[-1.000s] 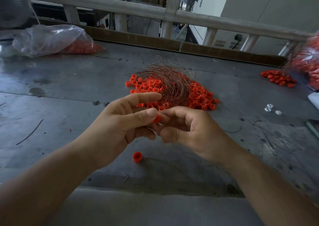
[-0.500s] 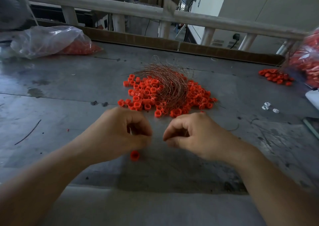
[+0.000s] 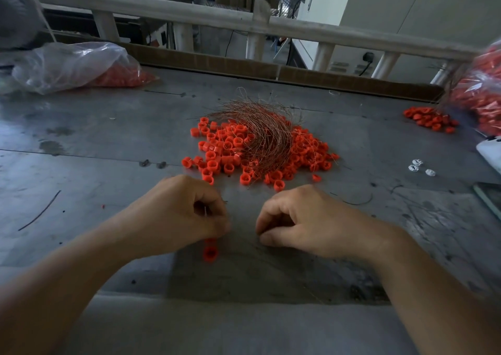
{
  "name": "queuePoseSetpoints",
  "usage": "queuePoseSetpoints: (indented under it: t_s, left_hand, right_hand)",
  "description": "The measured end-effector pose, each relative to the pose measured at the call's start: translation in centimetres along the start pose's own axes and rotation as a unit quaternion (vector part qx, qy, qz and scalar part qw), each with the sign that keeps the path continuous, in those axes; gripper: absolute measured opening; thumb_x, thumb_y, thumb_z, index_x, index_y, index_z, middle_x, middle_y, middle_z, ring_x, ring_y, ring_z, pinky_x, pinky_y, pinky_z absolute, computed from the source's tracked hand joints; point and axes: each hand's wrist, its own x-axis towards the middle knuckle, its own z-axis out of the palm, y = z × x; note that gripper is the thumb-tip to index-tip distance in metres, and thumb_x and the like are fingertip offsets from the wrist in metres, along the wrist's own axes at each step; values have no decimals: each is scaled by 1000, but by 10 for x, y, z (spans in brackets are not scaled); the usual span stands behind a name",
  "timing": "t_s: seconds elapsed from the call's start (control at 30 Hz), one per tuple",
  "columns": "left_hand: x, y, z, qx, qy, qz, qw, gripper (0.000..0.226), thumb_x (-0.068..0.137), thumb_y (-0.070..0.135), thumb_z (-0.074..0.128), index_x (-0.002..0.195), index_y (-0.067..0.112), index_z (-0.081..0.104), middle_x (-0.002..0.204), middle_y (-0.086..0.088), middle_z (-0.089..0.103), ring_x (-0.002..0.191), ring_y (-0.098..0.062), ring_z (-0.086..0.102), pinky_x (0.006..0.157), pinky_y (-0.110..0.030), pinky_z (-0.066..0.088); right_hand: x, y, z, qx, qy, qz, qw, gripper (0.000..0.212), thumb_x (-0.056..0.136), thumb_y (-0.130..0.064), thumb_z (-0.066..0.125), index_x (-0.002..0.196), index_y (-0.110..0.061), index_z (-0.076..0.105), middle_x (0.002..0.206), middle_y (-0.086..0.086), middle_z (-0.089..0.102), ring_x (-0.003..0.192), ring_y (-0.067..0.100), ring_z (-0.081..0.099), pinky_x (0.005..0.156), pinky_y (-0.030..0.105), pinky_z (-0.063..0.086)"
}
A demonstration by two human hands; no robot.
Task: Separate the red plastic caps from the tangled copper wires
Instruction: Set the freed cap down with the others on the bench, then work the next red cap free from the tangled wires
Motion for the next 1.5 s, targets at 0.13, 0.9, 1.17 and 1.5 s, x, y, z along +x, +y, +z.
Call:
queuePoseSetpoints:
  t_s: [0.13, 0.9, 1.17, 1.5]
  left_hand:
    - [10, -12, -9, 8, 200, -34, 979, 18, 73, 15, 70, 69, 32, 65, 62, 14, 60, 59, 6, 53, 54, -8, 38]
    - [19, -15, -9, -138, 240, -103, 955, 28, 77, 5, 70, 70, 33, 67, 67, 6, 69, 57, -13, 66, 66, -28, 54]
    - [16, -7, -4, -255, 204, -65, 943, 27, 76, -4, 67, 66, 21, 68, 69, -5, 70, 58, -13, 65, 53, -15, 52]
    - [10, -4, 11, -83, 21, 48, 995, 40, 74, 13, 73, 70, 52, 66, 80, 26, 68, 73, 5, 63, 69, -9, 47]
  right_hand:
    - [-4, 0, -9, 30, 34, 3, 999, 2, 81, -26, 68, 83, -26, 68, 70, -18, 60, 70, -13, 54, 63, 4, 41]
    - [23, 20, -6, -161, 205, -18, 965, 30, 84, -29, 63, 111, -15, 66, 137, -3, 45, 127, 11, 32, 102, 19, 19]
    - [27, 24, 3, -233, 180, -8, 956, 58, 89, -40, 52, 140, -17, 36, 149, -5, 28, 137, 10, 16, 105, 20, 5]
    - [27, 20, 6, -219, 164, -54, 960, 44, 90, -32, 55, 131, -19, 49, 150, -5, 27, 138, 9, 15, 110, 26, 9]
